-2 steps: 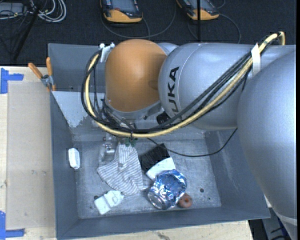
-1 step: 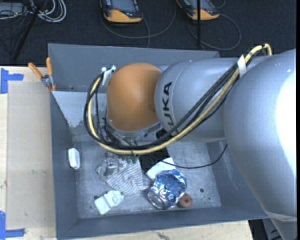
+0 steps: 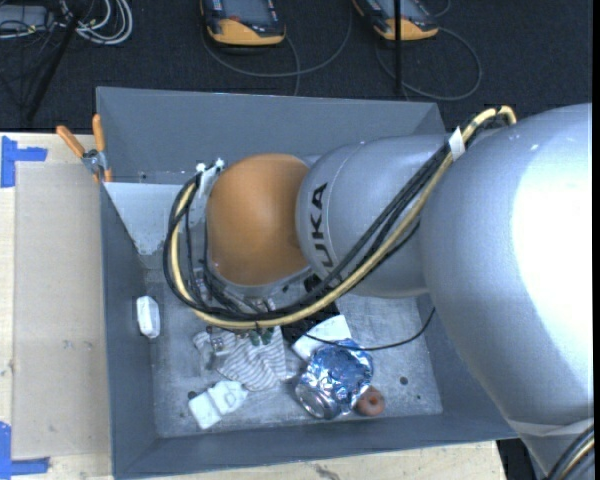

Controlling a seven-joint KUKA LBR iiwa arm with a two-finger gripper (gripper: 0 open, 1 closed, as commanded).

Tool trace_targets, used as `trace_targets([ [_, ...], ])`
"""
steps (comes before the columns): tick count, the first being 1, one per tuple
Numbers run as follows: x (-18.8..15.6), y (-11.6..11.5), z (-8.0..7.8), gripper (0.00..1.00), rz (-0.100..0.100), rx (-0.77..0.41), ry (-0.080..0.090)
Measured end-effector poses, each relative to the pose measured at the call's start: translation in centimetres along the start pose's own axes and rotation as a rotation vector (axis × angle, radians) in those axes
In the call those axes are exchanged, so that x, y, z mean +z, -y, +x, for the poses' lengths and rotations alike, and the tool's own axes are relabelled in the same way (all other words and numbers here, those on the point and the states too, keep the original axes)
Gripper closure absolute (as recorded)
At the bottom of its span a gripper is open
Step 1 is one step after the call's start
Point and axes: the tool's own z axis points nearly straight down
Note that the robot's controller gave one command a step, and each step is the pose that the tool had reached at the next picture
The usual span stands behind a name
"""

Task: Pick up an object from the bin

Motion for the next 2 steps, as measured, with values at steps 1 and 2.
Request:
trace_targets([
  [1,2.3,1.8,1.5,0.00,-0.007,-0.175,0.006],
  [2,0.9,10.9,-1.3,1.00,-0.001,-0.265,0.004],
])
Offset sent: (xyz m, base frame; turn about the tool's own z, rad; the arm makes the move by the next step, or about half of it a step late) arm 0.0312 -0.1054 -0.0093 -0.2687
